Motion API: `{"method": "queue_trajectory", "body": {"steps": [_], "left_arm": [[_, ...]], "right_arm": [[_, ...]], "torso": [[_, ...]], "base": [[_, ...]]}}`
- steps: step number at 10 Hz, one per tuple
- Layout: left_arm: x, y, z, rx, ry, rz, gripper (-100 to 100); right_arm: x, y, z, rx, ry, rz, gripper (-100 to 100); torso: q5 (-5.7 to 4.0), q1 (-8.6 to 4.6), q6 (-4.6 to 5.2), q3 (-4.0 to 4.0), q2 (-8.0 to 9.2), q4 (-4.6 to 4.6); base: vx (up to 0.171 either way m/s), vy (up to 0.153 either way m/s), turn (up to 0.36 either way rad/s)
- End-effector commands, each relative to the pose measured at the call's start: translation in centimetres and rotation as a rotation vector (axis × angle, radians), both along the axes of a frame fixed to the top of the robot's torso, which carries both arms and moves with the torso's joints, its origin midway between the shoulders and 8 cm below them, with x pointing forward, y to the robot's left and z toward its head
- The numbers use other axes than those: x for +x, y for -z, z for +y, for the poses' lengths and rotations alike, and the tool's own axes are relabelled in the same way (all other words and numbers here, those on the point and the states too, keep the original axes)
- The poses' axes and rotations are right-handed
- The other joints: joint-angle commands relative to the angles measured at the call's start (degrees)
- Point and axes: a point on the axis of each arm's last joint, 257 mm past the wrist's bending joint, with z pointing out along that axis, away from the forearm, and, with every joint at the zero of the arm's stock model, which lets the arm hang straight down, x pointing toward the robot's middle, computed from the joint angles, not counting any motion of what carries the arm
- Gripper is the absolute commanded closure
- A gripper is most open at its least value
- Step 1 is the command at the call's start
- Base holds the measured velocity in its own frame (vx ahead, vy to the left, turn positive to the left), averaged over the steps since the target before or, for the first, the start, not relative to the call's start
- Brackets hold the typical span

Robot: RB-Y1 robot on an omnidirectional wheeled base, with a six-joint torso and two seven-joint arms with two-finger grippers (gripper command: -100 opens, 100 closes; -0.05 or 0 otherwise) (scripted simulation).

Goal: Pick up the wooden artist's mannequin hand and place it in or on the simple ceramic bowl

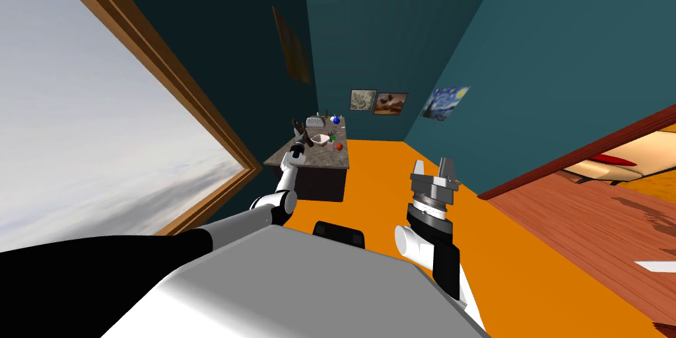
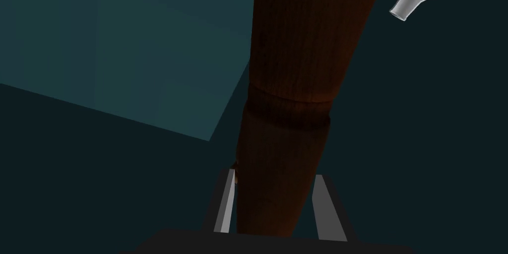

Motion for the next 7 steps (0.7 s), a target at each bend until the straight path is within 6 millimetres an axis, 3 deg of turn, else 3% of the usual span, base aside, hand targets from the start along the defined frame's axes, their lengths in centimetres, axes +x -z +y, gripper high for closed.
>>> {"method": "queue_trajectory", "body": {"steps": [1, 4, 7], "left_arm": [[0.6, -1.2, 0.5, 0.006, -0.009, 0.001, 100], [1.5, -2.7, 2.0, 0.060, -0.038, 0.025, 100], [1.8, -2.2, 3.0, 0.124, -0.056, 0.068, 100]], "right_arm": [[0.0, 0.0, 0.0, 0.000, 0.000, 0.000, 0], [0.0, 0.0, 0.0, 0.000, 0.000, 0.000, 0], [0.0, 0.0, 0.0, 0.000, 0.000, 0.000, 0]], "torso": [[0.00, 0.00, 0.00, 0.00, 0.00, 0.00], [-0.03, 0.08, 0.02, -0.16, -0.29, -0.05], [-0.05, 0.21, -0.04, -0.27, -0.47, -0.09]], "base": [[0.108, -0.010, -0.078], [0.170, 0.019, -0.147], [0.203, 0.051, -0.121]]}}
